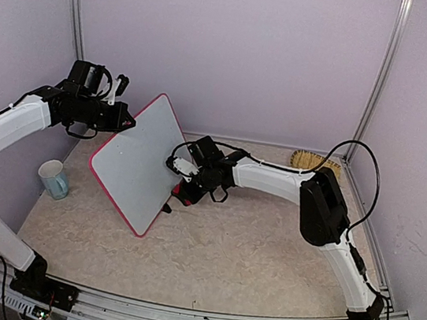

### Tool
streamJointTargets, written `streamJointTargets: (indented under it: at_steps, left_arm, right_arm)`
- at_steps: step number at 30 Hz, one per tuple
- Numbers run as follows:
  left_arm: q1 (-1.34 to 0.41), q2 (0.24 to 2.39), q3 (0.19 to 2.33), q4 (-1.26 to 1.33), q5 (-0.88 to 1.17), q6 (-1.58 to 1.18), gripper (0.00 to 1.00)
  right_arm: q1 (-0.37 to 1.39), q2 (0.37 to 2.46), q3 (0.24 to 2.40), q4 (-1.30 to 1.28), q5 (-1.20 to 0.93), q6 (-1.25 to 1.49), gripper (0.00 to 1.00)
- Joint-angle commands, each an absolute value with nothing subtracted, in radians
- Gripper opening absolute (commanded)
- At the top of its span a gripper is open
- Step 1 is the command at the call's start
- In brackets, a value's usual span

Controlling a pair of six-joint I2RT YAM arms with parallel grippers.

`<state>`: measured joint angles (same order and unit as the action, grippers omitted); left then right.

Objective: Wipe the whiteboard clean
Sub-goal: Erase the whiteboard at the center of the board.

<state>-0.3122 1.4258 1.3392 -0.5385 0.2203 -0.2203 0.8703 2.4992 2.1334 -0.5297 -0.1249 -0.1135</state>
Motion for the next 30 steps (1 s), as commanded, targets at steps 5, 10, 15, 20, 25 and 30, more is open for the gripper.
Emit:
streamJointTargets:
  at_steps: [5,10,15,20,25,30]
  left_arm:
    - [-0.337,1.433,1.313,-0.576,0.263,-0.192,0.0]
    - [-0.339,1.431,1.312,-0.576,0.262,-0.193,0.0]
    - [-0.341,1.431,1.313,-0.577,0.261,-0.192,0.0]
    - [-0.342,1.431,1.314,-0.578,0.26,-0.191,0.0]
    - [-0.342,1.432,1.314,-0.578,0.262,-0.191,0.0]
    - [-0.342,1.43,1.315,-0.578,0.261,-0.191,0.0]
  right_arm:
    - [0.875,2.543,2.193,-0.503,0.004,-0.102,0.08]
    - [0.871,2.539,2.208,-0.463,0.1,-0.072,0.08]
    - [0.868,2.531,2.212,-0.434,0.083,-0.058,0.08]
    - [0.877,2.516,2.198,-0.463,-0.041,-0.1,0.07]
    - [0.903,2.517,2.172,-0.511,-0.117,-0.139,0.07]
    - [0.919,2.512,2.147,-0.524,-0.14,-0.142,0.07]
